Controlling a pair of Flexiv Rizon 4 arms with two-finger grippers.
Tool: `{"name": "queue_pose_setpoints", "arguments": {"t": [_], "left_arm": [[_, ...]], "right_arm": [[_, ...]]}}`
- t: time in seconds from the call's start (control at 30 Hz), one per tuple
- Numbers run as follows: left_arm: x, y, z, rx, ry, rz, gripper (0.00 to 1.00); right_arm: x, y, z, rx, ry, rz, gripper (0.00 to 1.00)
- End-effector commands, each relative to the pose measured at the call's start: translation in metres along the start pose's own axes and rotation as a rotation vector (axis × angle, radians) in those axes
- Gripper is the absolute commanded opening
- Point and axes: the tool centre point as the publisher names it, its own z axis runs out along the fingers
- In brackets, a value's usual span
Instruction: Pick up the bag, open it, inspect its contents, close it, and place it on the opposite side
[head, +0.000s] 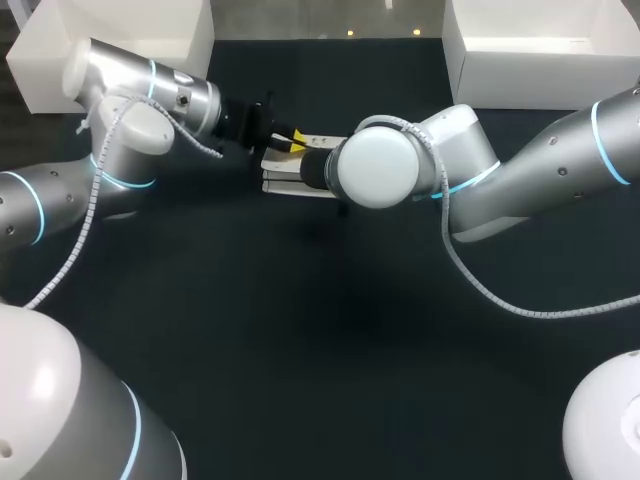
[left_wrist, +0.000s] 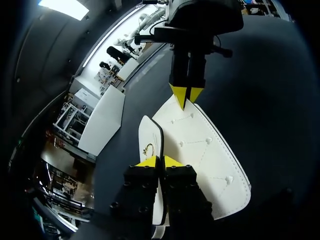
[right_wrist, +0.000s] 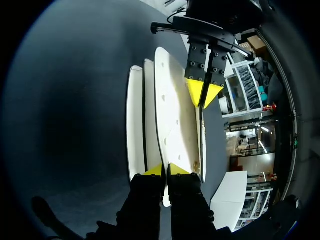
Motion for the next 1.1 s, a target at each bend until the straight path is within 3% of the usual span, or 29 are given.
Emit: {"name": "queue_pose_setpoints", "arguments": {"t": [0.03, 0.2, 0.47, 0.67, 0.73, 0.83, 0.93, 0.97, 1.0, 1.1], "left_arm": [[0.005, 0.01, 0.004, -0.014, 0.008, -0.021, 0.0], [0.012, 0.023, 0.004, -0.035, 0.016, -0.064, 0.0], [0.009, 0.004, 0.007, 0.02, 0.018, -0.034, 0.0], [0.008, 0.003, 0.007, 0.028, 0.016, -0.042, 0.0], [0.006, 0.003, 0.004, 0.024, 0.008, -0.045, 0.37], [0.002, 0.002, -0.001, 0.021, -0.012, -0.041, 0.41], [-0.002, 0.001, -0.002, 0.01, -0.016, -0.029, 0.31], [-0.002, 0.001, -0.001, 0.007, -0.014, -0.027, 0.1], [-0.003, 0.002, 0.0, 0.005, -0.013, -0.028, 0.0], [-0.002, 0.0, 0.004, 0.006, -0.006, -0.032, 0.0]], "right_arm": [[0.001, 0.0, 0.001, -0.002, -0.005, 0.001, 0.0], [0.001, 0.0, 0.001, -0.002, -0.005, 0.001, 0.0], [0.001, 0.0, 0.001, -0.002, -0.005, 0.001, 0.0], [0.001, 0.0, 0.001, -0.002, -0.005, 0.001, 0.0], [0.001, 0.0, 0.001, -0.002, -0.005, 0.001, 0.0], [0.001, 0.0, 0.001, -0.002, -0.005, 0.001, 0.0], [0.001, 0.0, 0.001, -0.002, -0.005, 0.001, 0.0], [0.001, 0.0, 0.001, -0.002, -0.005, 0.001, 0.0], [0.001, 0.0, 0.001, -0.002, -0.005, 0.001, 0.0], [0.001, 0.0, 0.001, -0.002, -0.005, 0.001, 0.0]]}}
